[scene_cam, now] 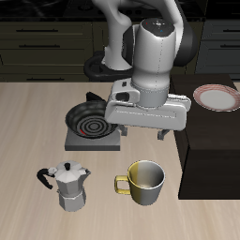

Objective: Place the mug on the plate

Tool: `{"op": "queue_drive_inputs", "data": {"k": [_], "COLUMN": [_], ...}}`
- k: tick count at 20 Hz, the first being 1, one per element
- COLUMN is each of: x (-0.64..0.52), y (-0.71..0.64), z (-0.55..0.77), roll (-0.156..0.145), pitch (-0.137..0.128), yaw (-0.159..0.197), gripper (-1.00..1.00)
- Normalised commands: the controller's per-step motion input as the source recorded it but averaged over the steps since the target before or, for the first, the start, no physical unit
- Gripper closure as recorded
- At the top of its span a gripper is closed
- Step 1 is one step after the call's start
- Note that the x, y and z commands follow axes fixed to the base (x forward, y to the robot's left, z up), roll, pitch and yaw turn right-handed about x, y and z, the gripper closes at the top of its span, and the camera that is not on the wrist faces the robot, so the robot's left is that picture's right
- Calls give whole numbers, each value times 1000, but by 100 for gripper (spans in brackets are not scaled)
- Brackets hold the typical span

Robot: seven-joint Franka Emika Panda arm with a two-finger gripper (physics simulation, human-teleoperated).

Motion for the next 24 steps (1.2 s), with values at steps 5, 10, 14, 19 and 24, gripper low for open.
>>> {"op": "queue_drive_inputs", "data": {"k": [5, 10, 14, 19, 24], "x": [93, 37, 5, 4, 42], "y": [-24, -8, -84, -55, -172], "z": [-207, -313, -234, -234, -214], "roll": [-10, -10, -21, -13, -20], "pitch": [17, 11, 8, 0, 47], "yaw": [-43, -9, -25, 3, -54], "gripper": [-100, -100, -100, -100, -100]}}
